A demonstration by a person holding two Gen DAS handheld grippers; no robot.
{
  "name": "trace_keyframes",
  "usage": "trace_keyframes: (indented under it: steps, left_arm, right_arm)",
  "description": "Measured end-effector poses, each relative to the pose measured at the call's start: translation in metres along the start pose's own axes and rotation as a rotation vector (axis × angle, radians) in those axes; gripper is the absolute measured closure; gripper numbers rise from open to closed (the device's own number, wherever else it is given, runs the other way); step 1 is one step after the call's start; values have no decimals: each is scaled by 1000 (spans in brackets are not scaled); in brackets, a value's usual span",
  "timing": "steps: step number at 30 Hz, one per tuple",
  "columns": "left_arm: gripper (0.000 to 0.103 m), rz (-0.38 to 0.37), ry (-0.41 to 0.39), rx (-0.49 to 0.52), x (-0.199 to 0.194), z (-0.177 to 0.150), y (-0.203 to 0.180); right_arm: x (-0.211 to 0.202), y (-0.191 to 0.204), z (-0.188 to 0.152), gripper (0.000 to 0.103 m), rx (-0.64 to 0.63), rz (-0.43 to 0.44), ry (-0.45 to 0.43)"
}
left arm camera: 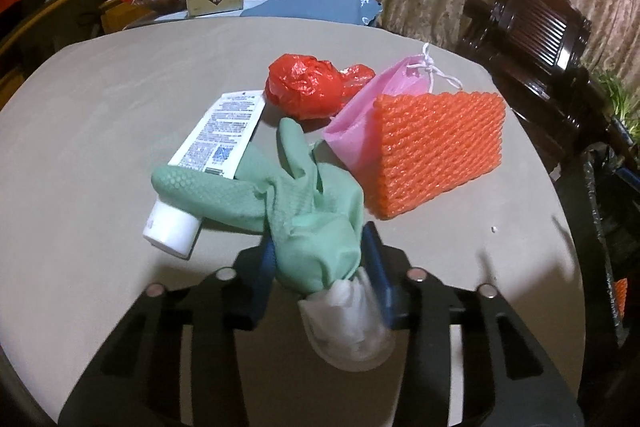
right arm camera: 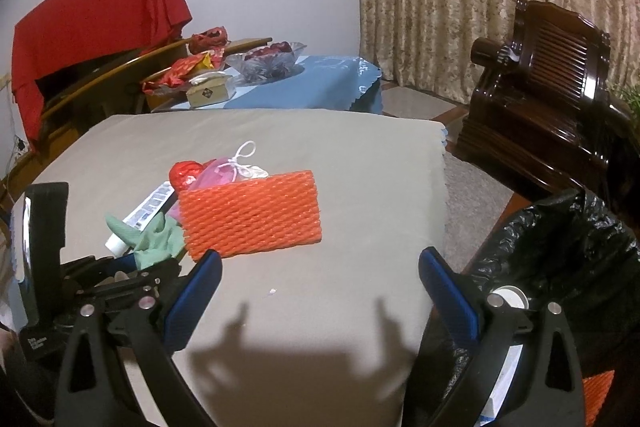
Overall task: Collect trash
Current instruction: 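Return to the table and grasp the second green glove with the left tool, then grasp the orange foam net with the right tool while the left tool holds the glove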
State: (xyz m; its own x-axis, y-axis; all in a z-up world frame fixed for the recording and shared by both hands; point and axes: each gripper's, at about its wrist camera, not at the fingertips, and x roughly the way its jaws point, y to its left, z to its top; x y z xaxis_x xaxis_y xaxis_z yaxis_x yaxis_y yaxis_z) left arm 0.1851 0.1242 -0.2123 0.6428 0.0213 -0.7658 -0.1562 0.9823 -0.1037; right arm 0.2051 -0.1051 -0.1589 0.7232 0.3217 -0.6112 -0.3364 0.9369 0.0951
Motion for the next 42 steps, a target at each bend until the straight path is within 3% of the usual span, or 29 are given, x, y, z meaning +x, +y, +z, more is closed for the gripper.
trace_keyframes:
  steps: [7,26,42]
  left_arm:
    - [72,-16,-49,-11,-22,7,3]
    - [73,-90,-235,1,-89,37,1]
    - [73,-24,-204,-4,-59,35,29]
  right_arm:
    - [-2,2,1,6,-7,2,-3]
    - [-5,16,11,7,-25,6,-21]
    - [44,43,14,7,-23,51,48]
